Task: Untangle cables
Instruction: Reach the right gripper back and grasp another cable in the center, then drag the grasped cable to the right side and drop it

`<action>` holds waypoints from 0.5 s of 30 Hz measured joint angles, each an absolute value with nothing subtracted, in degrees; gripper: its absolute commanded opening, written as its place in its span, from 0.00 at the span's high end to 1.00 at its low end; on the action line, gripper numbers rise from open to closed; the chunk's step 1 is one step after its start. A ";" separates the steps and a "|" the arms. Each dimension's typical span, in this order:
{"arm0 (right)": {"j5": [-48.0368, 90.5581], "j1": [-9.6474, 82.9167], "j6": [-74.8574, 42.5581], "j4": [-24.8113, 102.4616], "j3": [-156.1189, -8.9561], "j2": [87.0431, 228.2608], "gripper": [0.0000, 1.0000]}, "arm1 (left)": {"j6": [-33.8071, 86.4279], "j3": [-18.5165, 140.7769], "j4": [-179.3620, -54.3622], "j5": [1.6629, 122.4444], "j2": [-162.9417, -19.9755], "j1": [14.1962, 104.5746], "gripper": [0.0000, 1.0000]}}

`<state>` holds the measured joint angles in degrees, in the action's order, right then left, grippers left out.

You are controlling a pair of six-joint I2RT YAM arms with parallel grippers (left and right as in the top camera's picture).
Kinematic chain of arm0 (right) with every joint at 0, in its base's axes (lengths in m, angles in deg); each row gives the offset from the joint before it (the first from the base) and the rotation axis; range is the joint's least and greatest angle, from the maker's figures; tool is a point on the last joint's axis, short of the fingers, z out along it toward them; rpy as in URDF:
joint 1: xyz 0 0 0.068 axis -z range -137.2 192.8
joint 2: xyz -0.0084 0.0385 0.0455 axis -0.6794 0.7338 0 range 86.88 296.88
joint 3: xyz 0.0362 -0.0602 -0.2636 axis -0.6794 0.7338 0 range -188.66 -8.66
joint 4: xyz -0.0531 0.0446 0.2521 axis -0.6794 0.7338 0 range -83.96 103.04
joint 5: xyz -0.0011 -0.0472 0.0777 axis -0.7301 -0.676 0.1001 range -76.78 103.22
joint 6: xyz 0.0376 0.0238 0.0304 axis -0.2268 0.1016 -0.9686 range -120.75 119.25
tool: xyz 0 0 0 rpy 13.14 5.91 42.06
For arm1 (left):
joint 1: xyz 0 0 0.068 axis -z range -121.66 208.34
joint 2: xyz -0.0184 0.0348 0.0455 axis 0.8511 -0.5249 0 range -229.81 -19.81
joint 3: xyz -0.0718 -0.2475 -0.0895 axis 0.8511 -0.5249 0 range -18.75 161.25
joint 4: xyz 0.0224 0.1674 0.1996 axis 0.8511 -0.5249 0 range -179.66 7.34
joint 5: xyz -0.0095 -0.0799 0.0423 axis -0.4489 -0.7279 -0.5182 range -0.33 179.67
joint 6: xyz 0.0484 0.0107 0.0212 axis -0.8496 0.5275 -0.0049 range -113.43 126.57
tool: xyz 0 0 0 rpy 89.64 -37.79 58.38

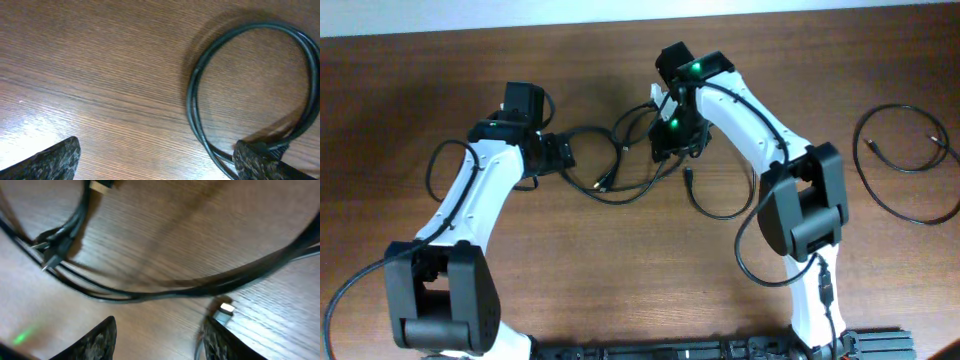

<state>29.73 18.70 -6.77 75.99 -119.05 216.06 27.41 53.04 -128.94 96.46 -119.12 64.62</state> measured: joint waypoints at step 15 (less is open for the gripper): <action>26.95 16.41 -25.02 72.56 -118.77 220.65 0.59 | 27.41 53.04 -130.10 96.30 -119.12 62.65 0.01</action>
